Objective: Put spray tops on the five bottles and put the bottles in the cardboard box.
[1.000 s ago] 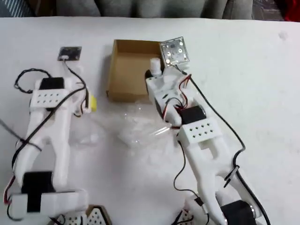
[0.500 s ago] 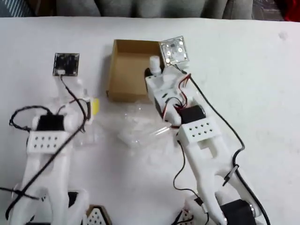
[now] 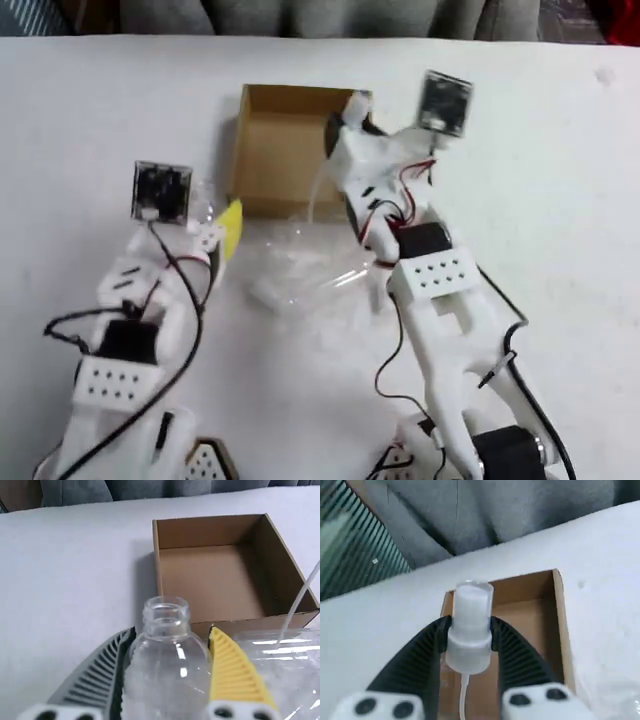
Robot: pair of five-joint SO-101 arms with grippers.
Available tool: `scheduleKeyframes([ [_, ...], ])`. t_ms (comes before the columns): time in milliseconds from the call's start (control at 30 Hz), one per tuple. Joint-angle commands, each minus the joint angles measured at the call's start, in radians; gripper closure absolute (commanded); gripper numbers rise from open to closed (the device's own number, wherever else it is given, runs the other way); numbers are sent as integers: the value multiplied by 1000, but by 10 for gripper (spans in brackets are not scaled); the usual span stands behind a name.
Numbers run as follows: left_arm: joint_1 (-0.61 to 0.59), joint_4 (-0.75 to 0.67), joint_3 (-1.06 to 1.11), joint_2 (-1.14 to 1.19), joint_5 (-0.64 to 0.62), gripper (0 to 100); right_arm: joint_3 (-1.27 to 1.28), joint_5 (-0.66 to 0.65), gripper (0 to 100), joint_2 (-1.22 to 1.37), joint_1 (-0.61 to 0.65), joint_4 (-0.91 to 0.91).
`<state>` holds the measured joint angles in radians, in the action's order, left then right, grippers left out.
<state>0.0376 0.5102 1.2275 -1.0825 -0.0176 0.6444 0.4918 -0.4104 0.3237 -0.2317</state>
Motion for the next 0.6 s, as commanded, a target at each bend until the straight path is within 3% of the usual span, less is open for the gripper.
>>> scheduleKeyframes([
  [0, 18, -48, 28, -133, -2, 969, 20, 186, 982, -18, -39, 168],
  [233, 87, -52, 117, -220, 38, 969, 141, 370, 982, -143, -62, 341],
  [367, 107, -52, 152, -249, 152, 969, 253, 385, 982, -334, -61, 361],
  [567, 116, -57, 209, -305, 169, 969, 382, 384, 982, -601, -53, 360],
])
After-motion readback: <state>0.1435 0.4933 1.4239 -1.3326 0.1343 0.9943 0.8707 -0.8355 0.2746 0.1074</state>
